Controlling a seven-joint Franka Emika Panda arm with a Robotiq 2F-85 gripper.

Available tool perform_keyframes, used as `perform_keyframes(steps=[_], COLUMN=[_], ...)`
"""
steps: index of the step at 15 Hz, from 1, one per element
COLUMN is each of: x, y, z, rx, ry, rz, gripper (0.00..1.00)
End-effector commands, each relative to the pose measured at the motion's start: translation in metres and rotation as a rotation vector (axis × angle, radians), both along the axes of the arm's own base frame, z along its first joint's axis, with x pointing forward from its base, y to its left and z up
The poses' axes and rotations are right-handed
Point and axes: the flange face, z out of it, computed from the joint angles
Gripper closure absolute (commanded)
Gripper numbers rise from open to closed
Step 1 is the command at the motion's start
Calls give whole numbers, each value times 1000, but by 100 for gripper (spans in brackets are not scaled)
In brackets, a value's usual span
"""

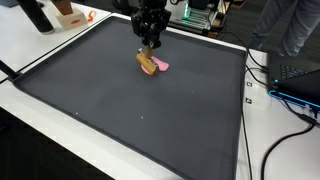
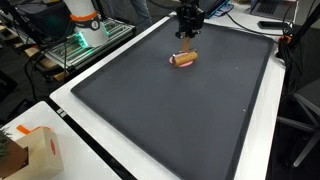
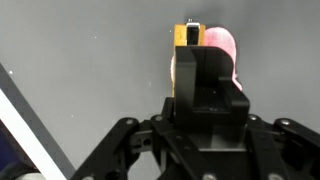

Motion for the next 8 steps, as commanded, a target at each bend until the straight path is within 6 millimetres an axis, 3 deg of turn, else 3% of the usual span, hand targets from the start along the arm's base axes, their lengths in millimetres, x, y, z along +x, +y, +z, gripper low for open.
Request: perform_keyframes(steps=[1,8], x=[6,1], y=[-9,-20], z=[-38,-35], rx=[3,74], ry=[41,174], rz=[3,60], gripper=[76,76])
